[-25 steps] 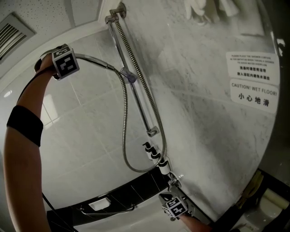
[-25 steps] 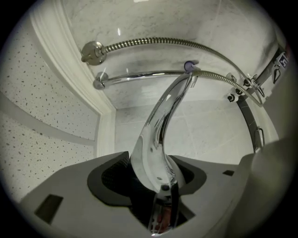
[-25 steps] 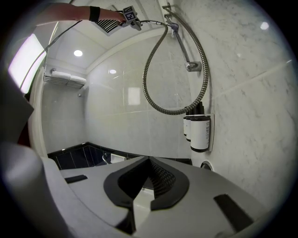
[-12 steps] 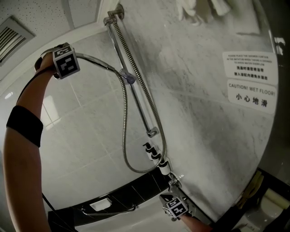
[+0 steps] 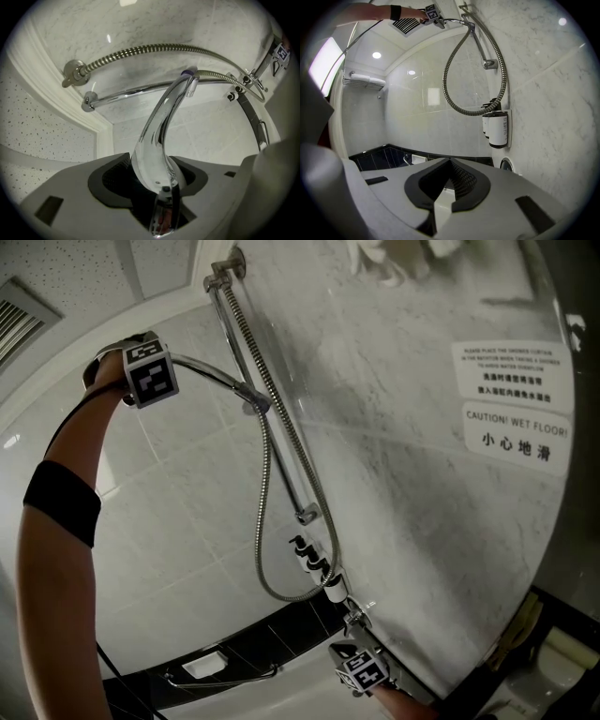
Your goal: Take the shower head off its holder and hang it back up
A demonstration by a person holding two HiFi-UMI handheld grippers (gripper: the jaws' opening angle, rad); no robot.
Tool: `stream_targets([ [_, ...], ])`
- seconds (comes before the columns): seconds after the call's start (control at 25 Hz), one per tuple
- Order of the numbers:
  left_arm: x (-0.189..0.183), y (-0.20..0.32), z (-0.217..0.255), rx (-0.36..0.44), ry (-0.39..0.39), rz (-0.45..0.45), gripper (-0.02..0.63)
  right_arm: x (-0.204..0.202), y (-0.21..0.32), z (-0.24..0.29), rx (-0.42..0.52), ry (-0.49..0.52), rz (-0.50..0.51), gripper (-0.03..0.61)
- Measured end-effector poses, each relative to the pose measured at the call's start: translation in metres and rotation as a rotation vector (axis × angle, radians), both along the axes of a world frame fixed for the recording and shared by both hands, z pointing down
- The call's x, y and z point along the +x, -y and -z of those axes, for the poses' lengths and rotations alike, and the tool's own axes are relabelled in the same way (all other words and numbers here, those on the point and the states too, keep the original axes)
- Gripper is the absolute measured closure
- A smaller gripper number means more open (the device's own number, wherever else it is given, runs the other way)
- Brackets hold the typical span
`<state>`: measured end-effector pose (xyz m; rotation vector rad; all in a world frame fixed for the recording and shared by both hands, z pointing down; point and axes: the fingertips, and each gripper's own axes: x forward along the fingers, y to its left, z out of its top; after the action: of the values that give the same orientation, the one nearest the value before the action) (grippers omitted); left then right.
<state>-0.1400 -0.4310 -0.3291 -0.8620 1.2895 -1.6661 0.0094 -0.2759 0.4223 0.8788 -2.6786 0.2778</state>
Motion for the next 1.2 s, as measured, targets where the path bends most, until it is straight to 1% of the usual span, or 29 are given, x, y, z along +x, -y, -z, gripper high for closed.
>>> stream_targets([
  [0.24,0.004,0.004,0.001,-0.013,0.057,-0.003,0.353,0.005,0.003,-0.003,-0.006,-0.001,-0.006,0.561],
  [0.4,0.006,0.009,-0.001,-0.031,0.126,0.004,0.356,0.002,0.002,-0.004,-0.01,0.005,-0.004,0.561],
  [0.56,0.006,0.013,-0.001,-0.019,0.186,0.01,0.359,0.002,0.001,-0.008,-0.019,0.006,-0.005,0.561],
  [1.0,0.006,0.016,0.0,0.003,0.228,-0.001,0.359,0.002,0.003,-0.004,-0.019,0.011,-0.012,0.561],
  [1.2,0.008,0.015,0.001,0.04,0.252,-0.03,0.357,-0.004,0.01,0.029,0.03,0.032,-0.005,0.561],
])
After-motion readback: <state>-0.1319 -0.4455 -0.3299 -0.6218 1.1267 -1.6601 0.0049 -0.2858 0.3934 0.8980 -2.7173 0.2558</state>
